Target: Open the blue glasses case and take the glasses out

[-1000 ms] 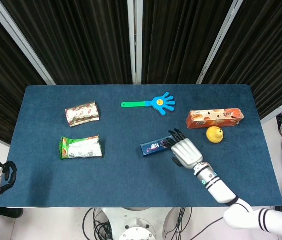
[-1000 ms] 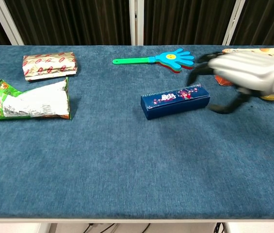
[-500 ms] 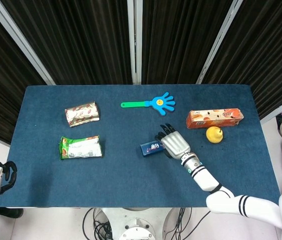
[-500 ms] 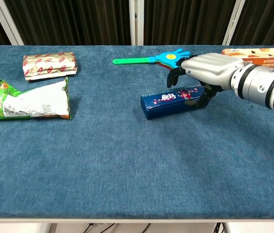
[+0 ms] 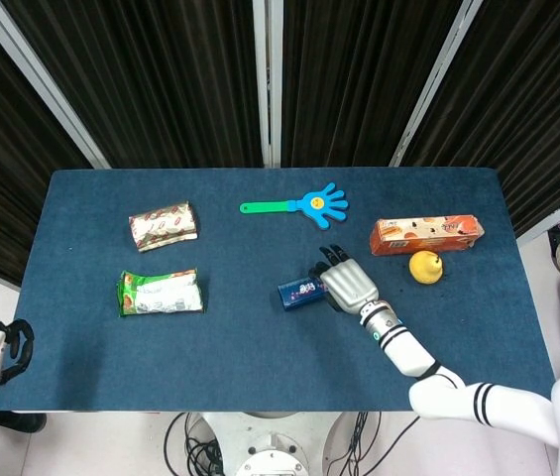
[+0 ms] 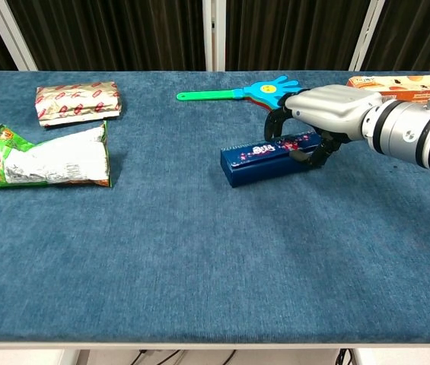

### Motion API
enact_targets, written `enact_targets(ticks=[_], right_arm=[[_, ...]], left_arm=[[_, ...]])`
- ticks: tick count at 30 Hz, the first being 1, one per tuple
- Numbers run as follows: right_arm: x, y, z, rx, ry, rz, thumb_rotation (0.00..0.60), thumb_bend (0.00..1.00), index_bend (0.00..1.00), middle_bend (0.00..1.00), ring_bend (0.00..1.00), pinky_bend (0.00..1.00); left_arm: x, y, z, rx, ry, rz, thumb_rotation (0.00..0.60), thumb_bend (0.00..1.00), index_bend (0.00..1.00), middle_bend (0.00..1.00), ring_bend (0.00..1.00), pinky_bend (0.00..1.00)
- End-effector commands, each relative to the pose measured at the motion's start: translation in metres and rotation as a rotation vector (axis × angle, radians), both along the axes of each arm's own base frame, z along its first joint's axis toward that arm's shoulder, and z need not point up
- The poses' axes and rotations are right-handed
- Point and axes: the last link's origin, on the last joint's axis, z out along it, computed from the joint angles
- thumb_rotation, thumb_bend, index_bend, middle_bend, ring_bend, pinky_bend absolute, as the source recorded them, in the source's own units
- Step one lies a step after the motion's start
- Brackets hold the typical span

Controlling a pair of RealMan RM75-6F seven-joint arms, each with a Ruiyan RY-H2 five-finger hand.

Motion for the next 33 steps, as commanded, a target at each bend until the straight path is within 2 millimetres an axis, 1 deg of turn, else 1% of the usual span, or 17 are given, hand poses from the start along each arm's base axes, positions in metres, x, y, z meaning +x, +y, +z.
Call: enact_targets(ticks=[1,5,10,11,15,19,21,23,24,25,26,28,33], right_arm=[[0.001,0.0,-0.001,0.005,0.006,0.003,0.6,0.48,0.33,0.3,0.0,0.0],[0.004,-0.002,-0.002,0.002,0.012,0.007,0.6,0.51,0.35,0.31,0.02,0.0],[0.015,-0.011,-0.007,0.002,-0.009,0.0,0.6,0.67,0.39,0.32,0.06,0.0],[0.019,-0.014,-0.009,0.001,-0.012,0.001,0.6,0.68,0.4,0.33,0.07,0.0],[0.032,-0.025,-0.017,-0.015,-0.01,0.0,0.6,0.68,0.4,0.33,0.07,0.0],[0.042,-0.034,-0.029,-0.033,0.012,-0.002,0.6,0.63,0.39,0.31,0.07,0.0],[0.044,-0.038,-0.036,-0.041,0.041,-0.012,0.6,0.61,0.35,0.28,0.07,0.0],[0.046,-0.041,-0.039,-0.055,0.056,-0.014,0.6,0.6,0.27,0.22,0.03,0.0],[0.049,-0.04,-0.04,-0.064,0.051,-0.009,0.6,0.6,0.25,0.2,0.02,0.0],[0.052,-0.038,-0.039,-0.065,0.035,-0.005,0.6,0.59,0.2,0.17,0.0,0.0],[0.054,-0.035,-0.038,-0.061,0.011,0.0,0.6,0.59,0.17,0.15,0.0,0.0],[0.059,-0.023,-0.034,-0.034,-0.042,0.026,0.6,0.59,0.15,0.14,0.0,0.0],[0.063,0.016,-0.017,0.049,-0.134,0.131,0.6,0.61,0.15,0.2,0.0,0.0]], left_arm=[[0.0,0.0,0.0,-0.001,0.0,0.0,0.6,0.36,0.69,0.71,0.55,0.43],[0.0,0.0,0.0,-0.002,-0.002,0.0,0.6,0.36,0.69,0.72,0.55,0.43],[0.0,0.0,0.0,-0.003,-0.003,0.0,0.6,0.36,0.69,0.71,0.55,0.43],[0.0,0.0,0.0,-0.002,-0.003,0.0,0.6,0.36,0.69,0.71,0.55,0.43],[0.0,0.0,0.0,-0.003,-0.003,0.001,0.6,0.36,0.69,0.72,0.55,0.43],[0.0,0.0,0.0,-0.003,-0.005,0.001,0.6,0.36,0.69,0.72,0.55,0.43],[0.0,0.0,0.0,-0.004,-0.006,0.001,0.6,0.36,0.69,0.72,0.55,0.43],[0.0,0.0,0.001,-0.004,-0.008,0.001,0.6,0.36,0.69,0.71,0.55,0.43],[0.0,0.0,0.001,-0.004,-0.01,0.001,0.6,0.36,0.69,0.71,0.55,0.43],[0.0,0.0,0.001,-0.004,-0.011,0.001,0.6,0.36,0.69,0.71,0.55,0.43],[0.0,0.0,0.001,-0.005,-0.012,0.001,0.6,0.36,0.69,0.71,0.55,0.43],[0.0,0.0,0.001,-0.006,-0.012,0.002,0.6,0.36,0.69,0.71,0.55,0.43],[0.0,0.0,0.001,-0.008,-0.013,0.002,0.6,0.36,0.69,0.71,0.55,0.43]])
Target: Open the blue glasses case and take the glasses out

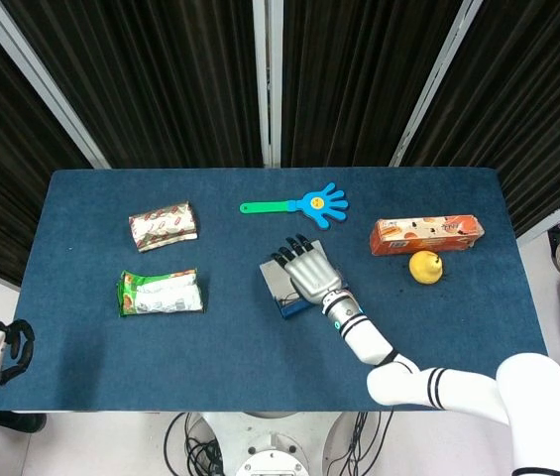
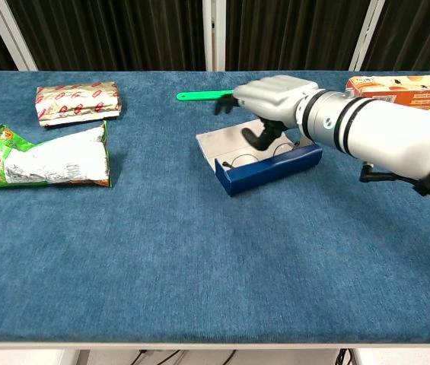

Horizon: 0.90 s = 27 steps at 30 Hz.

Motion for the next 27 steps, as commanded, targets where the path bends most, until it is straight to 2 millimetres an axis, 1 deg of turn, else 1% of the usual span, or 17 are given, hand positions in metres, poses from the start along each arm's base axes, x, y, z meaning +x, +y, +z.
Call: enact_targets(ticks=[1,3,6,12,15,18,22,27], right_arm=[[-0.001,0.036,0.019,0.061,-0.082,0.093,0.6,0.62,0.15,0.22,0.0,0.0],[-0.009,0.047,0.025,0.064,-0.079,0.121,0.6,0.63,0.15,0.23,0.0,0.0],[-0.024,0.052,0.035,0.041,-0.057,0.11,0.6,0.64,0.15,0.23,0.0,0.0],[-0.056,0.037,0.054,-0.027,-0.014,0.006,0.6,0.65,0.14,0.23,0.0,0.0],[-0.071,0.029,0.058,-0.046,-0.001,-0.04,0.6,0.65,0.14,0.23,0.0,0.0],[-0.082,0.023,0.06,-0.053,0.005,-0.074,0.6,0.66,0.14,0.23,0.0,0.0],[-0.089,0.02,0.06,-0.054,0.005,-0.091,0.6,0.66,0.14,0.23,0.0,0.0],[-0.096,0.023,0.059,-0.041,0.017,-0.092,0.6,0.66,0.14,0.24,0.0,0.0]], left_arm=[[0.0,0.0,0.0,0.0,0.0,-0.001,0.6,0.36,0.69,0.71,0.55,0.43],[0.0,0.0,0.0,0.0,-0.002,-0.001,0.6,0.36,0.69,0.72,0.55,0.43],[0.0,0.0,0.0,-0.001,-0.002,-0.001,0.6,0.36,0.69,0.72,0.55,0.43],[0.0,0.0,0.0,-0.002,0.0,-0.002,0.6,0.36,0.69,0.71,0.55,0.43],[0.0,0.0,0.0,-0.001,0.001,-0.002,0.6,0.36,0.69,0.72,0.55,0.43],[0.0,0.0,0.0,0.001,0.004,-0.002,0.6,0.36,0.69,0.72,0.55,0.43],[0.0,0.0,0.0,0.002,0.005,-0.002,0.6,0.36,0.69,0.71,0.55,0.43],[0.0,0.0,0.0,0.003,0.006,-0.001,0.6,0.36,0.69,0.71,0.55,0.43]])
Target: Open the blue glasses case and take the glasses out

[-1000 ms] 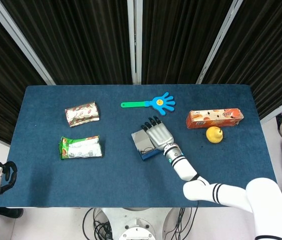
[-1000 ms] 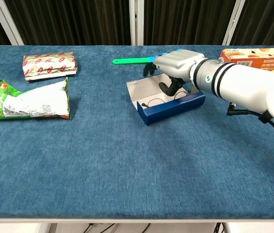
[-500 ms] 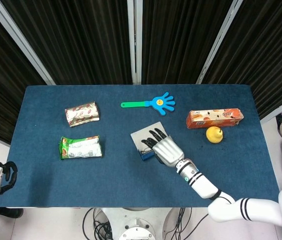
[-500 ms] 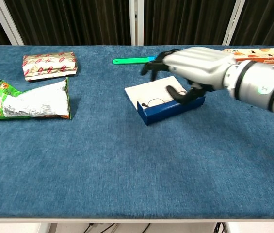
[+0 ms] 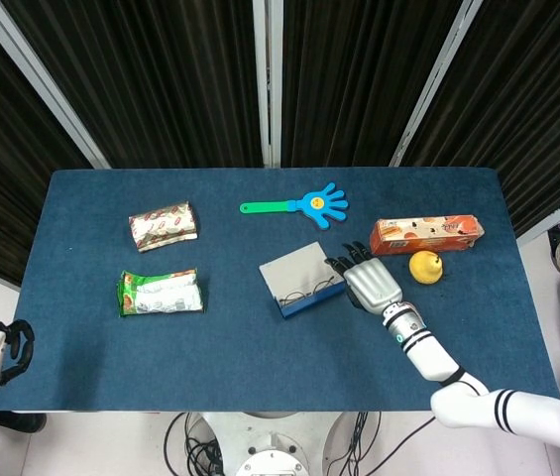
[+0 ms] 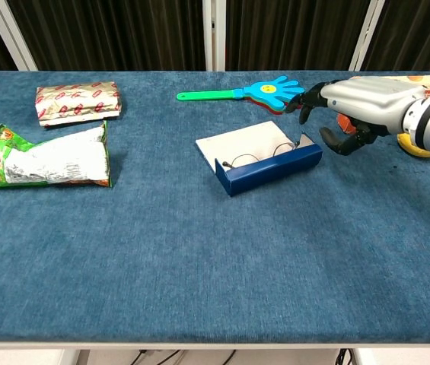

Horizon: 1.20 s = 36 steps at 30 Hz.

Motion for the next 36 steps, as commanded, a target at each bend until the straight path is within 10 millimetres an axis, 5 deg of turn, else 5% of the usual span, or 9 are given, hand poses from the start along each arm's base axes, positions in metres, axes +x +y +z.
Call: enact_targets(ticks=[1,20,29,36], right_arm=[[-0.004,0.003,-0.001,0.009,0.005,-0.001,0.6,0.66,0.14,0.24,0.0,0.0],[-0.013,0.021,-0.002,0.057,0.008,0.016,0.6,0.66,0.14,0.27,0.0,0.0],[-0.022,0.056,0.004,0.118,-0.012,0.057,0.6,0.66,0.14,0.29,0.0,0.0],[-0.007,0.078,-0.009,0.199,-0.026,0.15,0.6,0.66,0.14,0.29,0.0,0.0]], left_arm=[[0.0,0.0,0.0,0.0,0.001,0.0,0.6,0.36,0.69,0.72,0.55,0.43],[0.0,0.0,0.0,-0.001,0.002,0.0,0.6,0.36,0.69,0.72,0.55,0.43],[0.0,0.0,0.0,0.001,0.011,0.001,0.6,0.36,0.69,0.72,0.55,0.43],[0.0,0.0,-0.001,0.004,0.014,0.002,0.6,0.36,0.69,0.71,0.55,0.43]])
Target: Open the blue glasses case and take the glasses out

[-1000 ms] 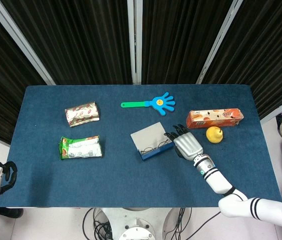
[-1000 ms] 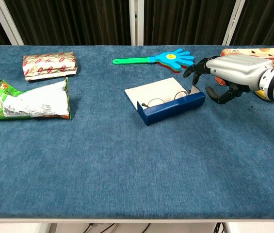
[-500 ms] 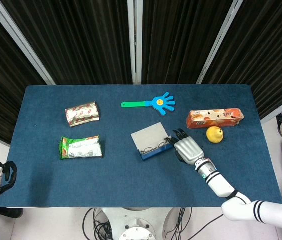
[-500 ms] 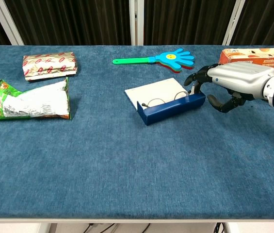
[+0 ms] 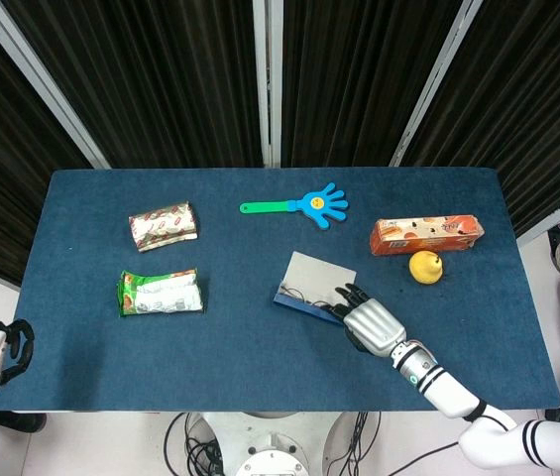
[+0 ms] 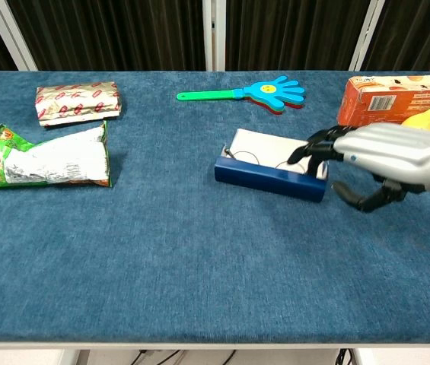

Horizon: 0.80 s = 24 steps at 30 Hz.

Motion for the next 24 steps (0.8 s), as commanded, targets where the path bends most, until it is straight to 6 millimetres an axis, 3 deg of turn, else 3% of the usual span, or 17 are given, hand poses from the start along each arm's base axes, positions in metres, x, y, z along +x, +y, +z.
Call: enact_targets(ticks=[1,12,20,24], right_arm=[[0.011,0.011,-0.009,0.046,-0.009,0.045,0.6,0.66,0.14,0.29,0.0,0.0],[0.066,0.019,-0.047,0.136,-0.041,0.161,0.6,0.65,0.14,0.29,0.0,0.0],[0.084,0.007,-0.031,0.092,-0.117,0.153,0.6,0.66,0.14,0.29,0.0,0.0],[0.096,-0.017,-0.032,0.069,-0.141,0.111,0.6,0.71,0.14,0.29,0.0,0.0]], left_arm=[[0.0,0.0,0.0,0.001,-0.001,0.0,0.6,0.36,0.69,0.71,0.55,0.43],[0.0,0.0,0.001,-0.003,-0.007,0.001,0.6,0.36,0.69,0.72,0.55,0.43],[0.0,0.0,0.001,-0.009,-0.007,0.003,0.6,0.36,0.69,0.72,0.55,0.43],[0.0,0.0,0.001,-0.008,-0.005,0.002,0.6,0.36,0.69,0.71,0.55,0.43]])
